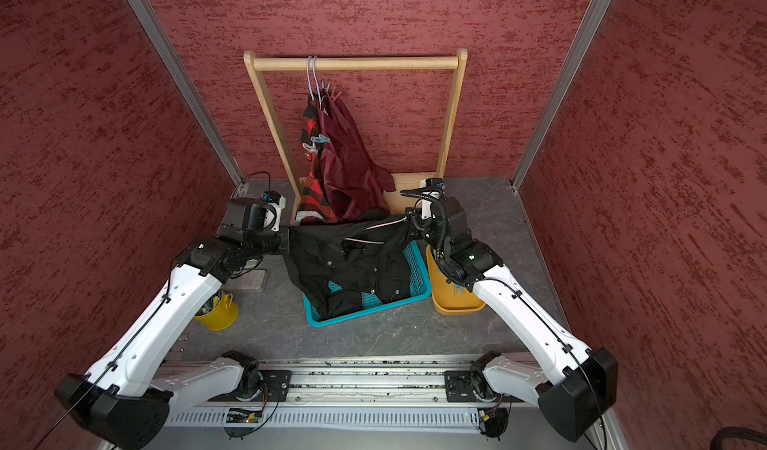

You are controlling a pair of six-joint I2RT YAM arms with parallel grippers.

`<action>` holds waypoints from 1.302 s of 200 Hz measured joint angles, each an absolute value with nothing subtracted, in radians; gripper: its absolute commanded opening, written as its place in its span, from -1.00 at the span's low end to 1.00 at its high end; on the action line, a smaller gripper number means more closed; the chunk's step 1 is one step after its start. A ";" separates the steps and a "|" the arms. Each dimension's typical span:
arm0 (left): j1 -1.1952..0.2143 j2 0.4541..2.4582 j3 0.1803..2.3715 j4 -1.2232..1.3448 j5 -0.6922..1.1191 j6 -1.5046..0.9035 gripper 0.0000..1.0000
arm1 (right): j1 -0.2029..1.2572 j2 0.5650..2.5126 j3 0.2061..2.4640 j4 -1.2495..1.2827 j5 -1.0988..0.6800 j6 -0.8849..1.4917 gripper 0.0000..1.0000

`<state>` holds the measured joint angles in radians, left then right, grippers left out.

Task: Remove the clothespins securing long-sleeve shirts to the hanger
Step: Remove the long-sleeve shirt from the hanger.

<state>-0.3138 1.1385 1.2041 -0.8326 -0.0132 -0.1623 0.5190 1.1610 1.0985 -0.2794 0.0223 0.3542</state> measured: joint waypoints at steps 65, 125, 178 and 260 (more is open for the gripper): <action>-0.224 1.176 1.212 -0.792 0.020 -0.180 -1.00 | 0.518 1.145 1.074 -0.284 0.019 0.350 -1.00; -0.179 1.214 1.263 -0.784 0.030 -0.175 -1.00 | 0.514 1.145 1.073 -0.287 0.008 0.339 -1.00; -0.130 1.242 1.275 -0.769 0.074 -0.180 -1.00 | 0.514 1.137 1.054 -0.292 0.007 0.333 -1.00; -0.096 1.285 1.308 -0.752 0.116 -0.186 -1.00 | 0.506 1.110 1.044 -0.326 0.003 0.327 -1.00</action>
